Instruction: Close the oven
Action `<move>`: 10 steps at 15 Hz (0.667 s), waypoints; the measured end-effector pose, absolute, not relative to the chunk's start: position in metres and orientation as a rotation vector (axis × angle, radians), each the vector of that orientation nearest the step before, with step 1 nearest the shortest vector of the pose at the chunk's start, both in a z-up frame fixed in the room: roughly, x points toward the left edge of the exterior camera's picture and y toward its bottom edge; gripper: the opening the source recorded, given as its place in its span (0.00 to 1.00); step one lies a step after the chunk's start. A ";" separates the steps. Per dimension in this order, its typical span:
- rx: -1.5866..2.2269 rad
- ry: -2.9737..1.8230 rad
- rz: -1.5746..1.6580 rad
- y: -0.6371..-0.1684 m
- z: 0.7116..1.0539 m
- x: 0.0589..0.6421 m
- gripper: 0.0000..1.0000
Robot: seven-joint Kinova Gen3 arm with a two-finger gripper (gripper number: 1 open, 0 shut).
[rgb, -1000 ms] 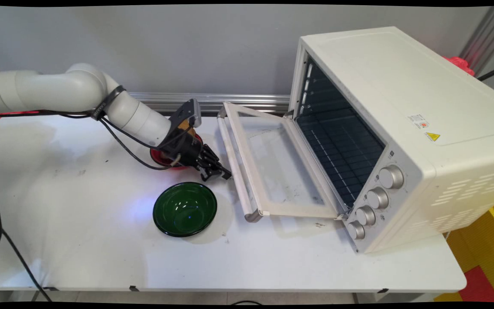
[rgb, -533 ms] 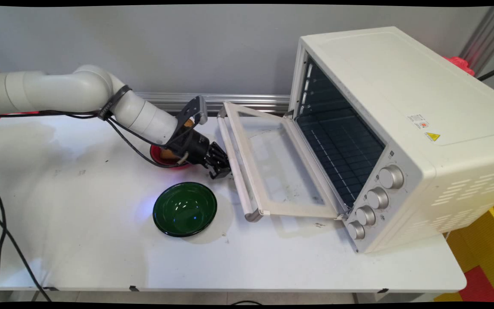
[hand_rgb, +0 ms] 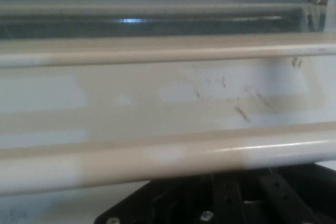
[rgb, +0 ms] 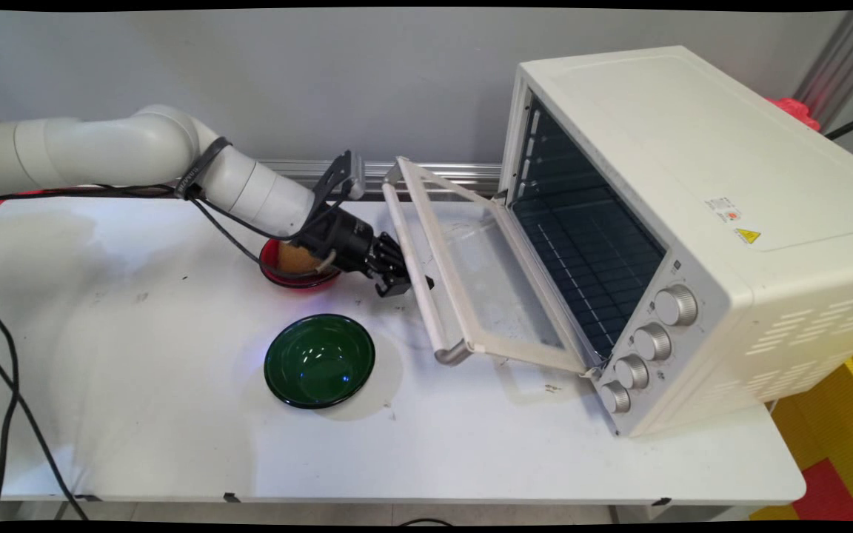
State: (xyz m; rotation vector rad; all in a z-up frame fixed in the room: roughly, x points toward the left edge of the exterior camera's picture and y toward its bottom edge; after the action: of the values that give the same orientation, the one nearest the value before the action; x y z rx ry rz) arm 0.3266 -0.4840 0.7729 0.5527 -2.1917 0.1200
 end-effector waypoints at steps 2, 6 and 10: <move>0.543 -2.178 0.123 -0.487 0.778 0.324 0.00; 0.514 -2.145 0.139 -0.496 0.796 0.319 0.00; 0.496 -2.114 0.152 -0.505 0.813 0.310 0.00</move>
State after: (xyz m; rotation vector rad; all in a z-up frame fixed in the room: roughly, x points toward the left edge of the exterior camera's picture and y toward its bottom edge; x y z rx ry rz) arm 0.3101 -0.5048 0.8133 0.4961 -2.1142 0.1519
